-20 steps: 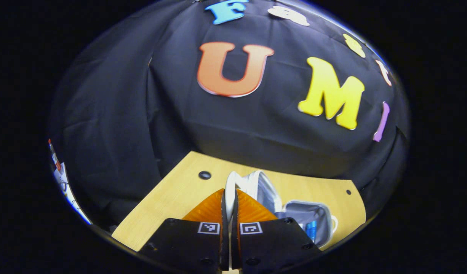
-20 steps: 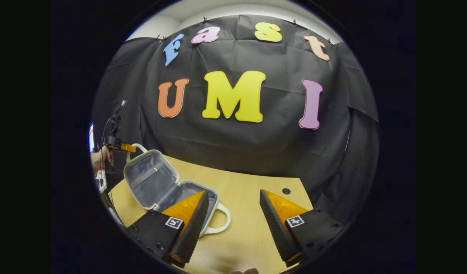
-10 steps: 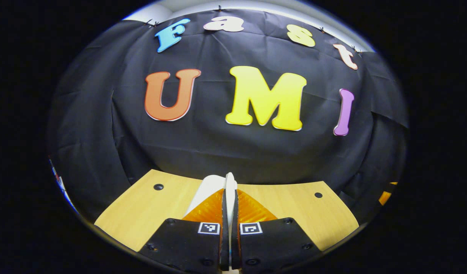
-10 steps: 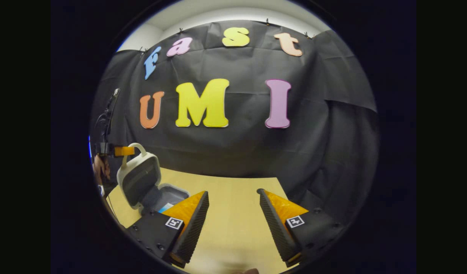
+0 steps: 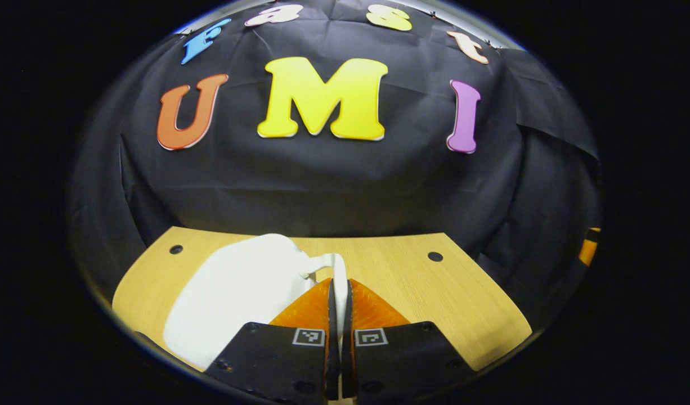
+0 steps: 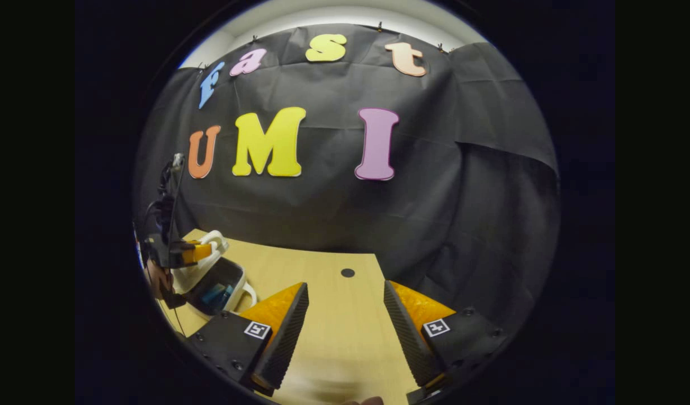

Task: First open the suitcase, pack the skin care products into it, and then close the suitcase.

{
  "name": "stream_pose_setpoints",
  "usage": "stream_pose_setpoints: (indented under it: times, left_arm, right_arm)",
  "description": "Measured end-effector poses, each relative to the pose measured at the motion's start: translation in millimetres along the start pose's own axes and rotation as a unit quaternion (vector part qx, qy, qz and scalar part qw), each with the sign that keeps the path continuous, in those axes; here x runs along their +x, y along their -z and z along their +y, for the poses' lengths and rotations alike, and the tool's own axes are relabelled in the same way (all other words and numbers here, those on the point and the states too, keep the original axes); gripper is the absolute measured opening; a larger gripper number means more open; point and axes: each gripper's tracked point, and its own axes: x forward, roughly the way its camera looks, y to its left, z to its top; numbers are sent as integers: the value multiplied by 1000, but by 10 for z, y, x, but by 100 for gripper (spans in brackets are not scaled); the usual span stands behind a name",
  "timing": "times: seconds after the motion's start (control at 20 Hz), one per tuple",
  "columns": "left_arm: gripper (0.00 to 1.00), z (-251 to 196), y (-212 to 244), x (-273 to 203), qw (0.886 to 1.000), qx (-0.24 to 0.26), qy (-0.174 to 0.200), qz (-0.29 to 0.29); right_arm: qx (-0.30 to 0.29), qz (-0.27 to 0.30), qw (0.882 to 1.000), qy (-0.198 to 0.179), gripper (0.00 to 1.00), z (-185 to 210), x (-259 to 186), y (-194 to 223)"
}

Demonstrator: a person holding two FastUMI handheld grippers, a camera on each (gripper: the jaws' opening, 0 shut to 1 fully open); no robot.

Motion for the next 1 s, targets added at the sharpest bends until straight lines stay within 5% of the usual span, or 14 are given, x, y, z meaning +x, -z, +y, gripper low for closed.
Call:
stream_pose_setpoints:
  times: [0.4,0.75,0.95,1.0]
  left_arm:
    - [5,-357,827,457,997,25,2,77]
    - [10,-450,963,521,994,40,-20,95]
    - [31,-412,977,445,992,46,-34,112]
    - [50,-387,955,400,992,46,-40,113]
  right_arm:
    - [-15,16,1000,8,80,-210,33,162]
    - [-1,23,1000,-2,80,-234,19,272]
    - [0,20,1000,-10,79,-223,9,284]
    - [5,19,1000,-15,79,-189,15,270]
